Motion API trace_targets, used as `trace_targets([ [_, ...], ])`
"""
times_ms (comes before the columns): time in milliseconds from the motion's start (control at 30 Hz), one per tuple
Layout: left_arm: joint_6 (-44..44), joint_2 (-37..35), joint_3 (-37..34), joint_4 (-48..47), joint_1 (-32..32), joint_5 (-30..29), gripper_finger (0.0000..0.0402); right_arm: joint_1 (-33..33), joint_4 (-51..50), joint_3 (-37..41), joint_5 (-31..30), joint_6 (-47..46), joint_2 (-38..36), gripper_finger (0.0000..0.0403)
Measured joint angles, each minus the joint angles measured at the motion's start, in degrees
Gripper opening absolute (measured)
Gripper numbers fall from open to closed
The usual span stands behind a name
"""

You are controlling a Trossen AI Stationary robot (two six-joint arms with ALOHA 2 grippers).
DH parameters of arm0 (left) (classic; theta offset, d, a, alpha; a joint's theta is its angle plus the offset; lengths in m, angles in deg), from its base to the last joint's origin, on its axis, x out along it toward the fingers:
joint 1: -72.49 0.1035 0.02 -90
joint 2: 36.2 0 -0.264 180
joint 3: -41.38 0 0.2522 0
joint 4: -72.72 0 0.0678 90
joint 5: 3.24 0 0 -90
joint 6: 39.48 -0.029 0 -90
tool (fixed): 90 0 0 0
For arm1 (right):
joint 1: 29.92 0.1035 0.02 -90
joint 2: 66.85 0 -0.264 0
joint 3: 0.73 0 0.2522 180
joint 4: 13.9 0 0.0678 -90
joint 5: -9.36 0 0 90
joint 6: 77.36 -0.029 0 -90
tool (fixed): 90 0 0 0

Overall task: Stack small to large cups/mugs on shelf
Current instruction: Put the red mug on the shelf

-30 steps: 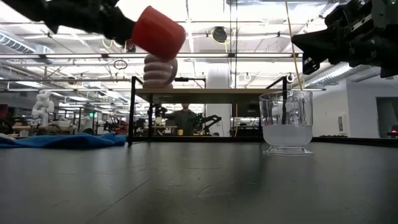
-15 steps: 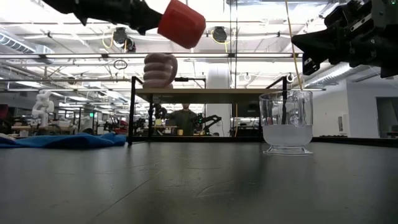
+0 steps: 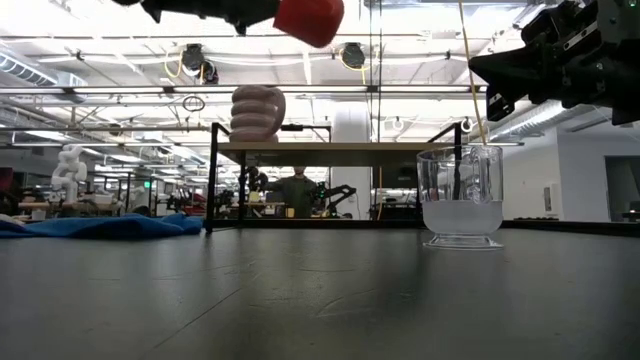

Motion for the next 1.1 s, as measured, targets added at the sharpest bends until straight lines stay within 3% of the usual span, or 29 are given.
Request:
trace_targets([
  [300, -0.9, 1.3, 9.8, -13.1, 3.1, -0.3, 0.0003, 0.0, -0.2, 0.0, 0.0, -0.3, 0.0, 0.0],
  [833, -4.9, 16.0, 29.4, -30.8, 4.6, 0.0, 0.0003, 0.0, -0.5, 0.0, 0.0, -0.3, 0.0, 0.0],
  [1100, -6.5, 21.9, 34.9, -36.2, 4.7, -1.7, 0.0003, 0.0, -0.5, 0.0, 0.0, -0.3, 0.0, 0.0],
])
